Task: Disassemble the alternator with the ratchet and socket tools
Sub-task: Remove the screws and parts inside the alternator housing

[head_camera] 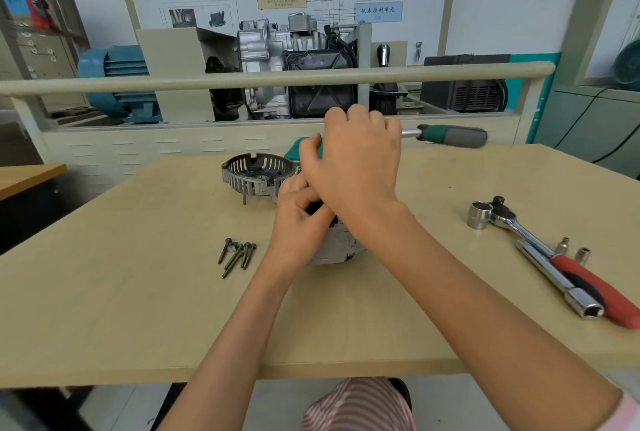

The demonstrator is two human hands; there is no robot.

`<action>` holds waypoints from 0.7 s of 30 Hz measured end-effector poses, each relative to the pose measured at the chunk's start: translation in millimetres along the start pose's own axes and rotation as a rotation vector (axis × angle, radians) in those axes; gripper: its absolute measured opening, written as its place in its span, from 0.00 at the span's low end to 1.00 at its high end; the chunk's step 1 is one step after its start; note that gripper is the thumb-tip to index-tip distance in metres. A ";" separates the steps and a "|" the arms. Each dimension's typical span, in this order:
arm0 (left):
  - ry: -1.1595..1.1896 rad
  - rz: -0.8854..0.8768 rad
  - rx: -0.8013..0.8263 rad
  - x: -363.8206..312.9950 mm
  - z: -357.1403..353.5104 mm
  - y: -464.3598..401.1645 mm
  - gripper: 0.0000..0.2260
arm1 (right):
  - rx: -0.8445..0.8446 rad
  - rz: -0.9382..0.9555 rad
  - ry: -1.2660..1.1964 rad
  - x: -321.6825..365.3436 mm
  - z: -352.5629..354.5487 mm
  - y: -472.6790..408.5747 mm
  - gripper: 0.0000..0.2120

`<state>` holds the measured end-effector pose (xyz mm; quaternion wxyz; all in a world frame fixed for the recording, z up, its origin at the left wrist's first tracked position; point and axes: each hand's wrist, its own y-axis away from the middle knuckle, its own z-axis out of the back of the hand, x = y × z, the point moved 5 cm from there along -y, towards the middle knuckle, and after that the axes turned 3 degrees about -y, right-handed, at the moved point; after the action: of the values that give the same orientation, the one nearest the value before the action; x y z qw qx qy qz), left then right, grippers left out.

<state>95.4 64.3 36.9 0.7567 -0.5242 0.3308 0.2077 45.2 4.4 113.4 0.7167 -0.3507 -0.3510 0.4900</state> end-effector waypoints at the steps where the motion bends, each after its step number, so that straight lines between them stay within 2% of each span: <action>1: 0.004 0.025 0.009 0.4 0.2 0.3 0.25 | 0.011 0.006 -0.061 0.0 -0.8 -2.2 0.09; 2: 0.018 0.030 0.021 -1.2 0.1 0.8 0.23 | 0.021 0.013 -0.153 0.3 -1.5 -4.8 0.10; 4: 0.029 0.027 0.056 -5.5 0.0 2.0 0.13 | 0.039 0.053 -0.428 3.1 -0.1 -8.9 0.16; 8: -0.029 0.014 0.081 -2.2 -0.5 2.3 0.09 | 0.127 0.044 -1.063 -3.6 -0.8 -9.7 0.19; 10: -0.025 -0.006 0.058 -3.0 0.3 1.5 0.10 | 0.152 0.009 -1.145 -6.3 -1.4 -10.9 0.19; 12: -0.005 -0.025 0.027 -4.5 1.3 0.7 0.13 | 0.061 0.050 -0.901 -4.6 0.4 -9.1 0.19; 14: 0.015 -0.023 0.001 -3.7 1.5 -0.9 0.20 | -0.052 0.073 -0.378 1.0 1.9 -0.5 0.14; 16: 0.054 0.009 0.003 -1.4 -0.4 0.1 0.18 | -0.117 0.050 0.067 8.6 2.1 7.3 0.11; 18: 0.075 0.033 0.009 0.3 -0.1 1.3 0.17 | -0.079 0.043 0.141 15.1 3.5 4.1 0.13; 21: 0.055 0.050 0.042 2.9 1.7 0.7 0.17 | 0.017 0.075 -0.168 12.6 1.5 -5.9 0.15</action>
<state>97.4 66.1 34.7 0.7525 -0.5055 0.3689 0.2052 50.1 15.0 121.2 0.6688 -0.3152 -0.3925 0.5470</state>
